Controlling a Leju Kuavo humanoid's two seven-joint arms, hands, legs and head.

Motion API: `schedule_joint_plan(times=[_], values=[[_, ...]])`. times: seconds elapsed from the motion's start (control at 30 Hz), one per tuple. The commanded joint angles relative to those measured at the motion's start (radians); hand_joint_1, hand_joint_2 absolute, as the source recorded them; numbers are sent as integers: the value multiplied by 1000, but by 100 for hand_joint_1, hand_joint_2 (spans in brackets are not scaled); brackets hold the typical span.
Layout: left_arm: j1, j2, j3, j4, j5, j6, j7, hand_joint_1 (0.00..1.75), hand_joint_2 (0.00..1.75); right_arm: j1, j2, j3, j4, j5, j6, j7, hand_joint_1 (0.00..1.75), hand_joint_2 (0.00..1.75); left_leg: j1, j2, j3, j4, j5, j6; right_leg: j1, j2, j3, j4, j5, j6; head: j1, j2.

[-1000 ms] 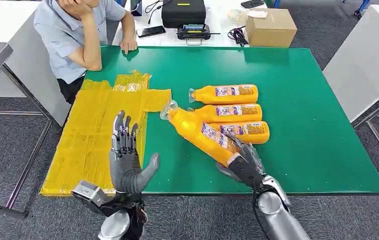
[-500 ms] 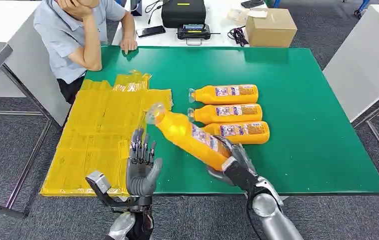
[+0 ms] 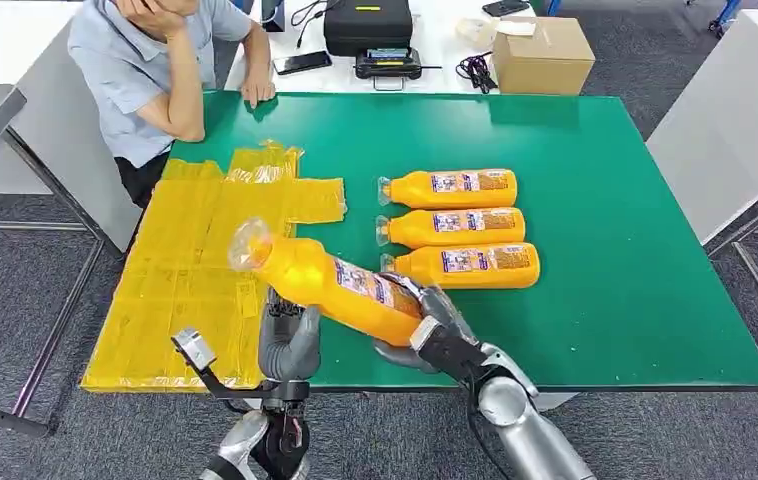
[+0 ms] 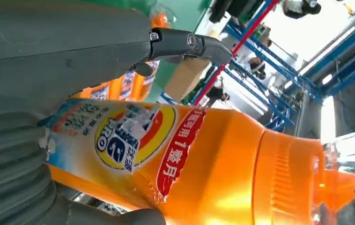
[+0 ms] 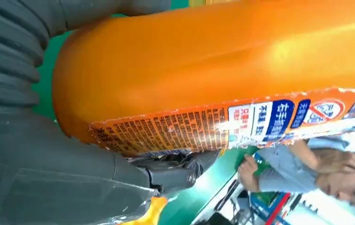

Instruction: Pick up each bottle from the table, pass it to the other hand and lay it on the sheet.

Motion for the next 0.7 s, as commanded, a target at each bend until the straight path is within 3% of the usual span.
schedule_joint_plan(times=[0.03, 0.23, 0.47, 0.5, 0.53, 0.57, 0.63, 0.7], values=[[-5, 2, 37, -45, -135, 20, -59, 0, 175, -75, 8, 72, 126, 5, 4, 18, 164, 175, 1, 4, 7, 0, -3, -3, 2, 3, 6, 0, -2, -4, 0, 0], [15, -7, 46, -95, -186, 23, -59, 0, 175, -79, 15, 55, 139, 0, -10, 31, 164, 175, 1, 3, 4, 0, -2, -2, 1, 3, 4, 0, -1, -3, 0, 0], [-30, -5, 13, 1, -199, 24, -59, 0, 175, -96, 0, 91, 159, 23, 15, 38, 175, 175, 1, 1, 4, -1, -1, -2, 1, 1, 3, -1, -1, -2, 0, 0], [-37, -6, 10, 14, -199, 17, -59, 63, 175, -97, -1, 97, 159, 24, 20, 37, 173, 175, 1, 2, 5, 0, -2, -2, 2, 1, 5, 0, -2, -3, 0, 0], [-39, -5, 9, 18, -199, 13, -59, 141, 175, -98, -3, 99, 159, 24, 23, 36, 175, 175, 1, 1, 3, -1, -1, -2, 1, 1, 3, -1, -1, -2, 0, 0], [-46, -4, 3, 40, -193, -1, -59, 175, 175, -98, -5, 101, 158, 24, 22, 36, 164, 175, 1, 1, 5, -1, -2, -2, 1, 1, 4, -1, -1, -3, 0, 0], [-52, -4, 0, 55, -186, -6, -59, 175, 175, -97, -7, 103, 156, 25, 22, 36, 168, 175, 1, 0, 5, -1, -2, -2, 1, -1, 5, -1, -2, -3, 0, 0], [-61, -3, -5, 80, -166, -16, -53, 175, 175, -94, -14, 106, 150, 25, 25, 37, 161, 175, 1, 1, 5, 0, -2, -2, 2, 0, 5, -1, -2, -3, 0, 0]])
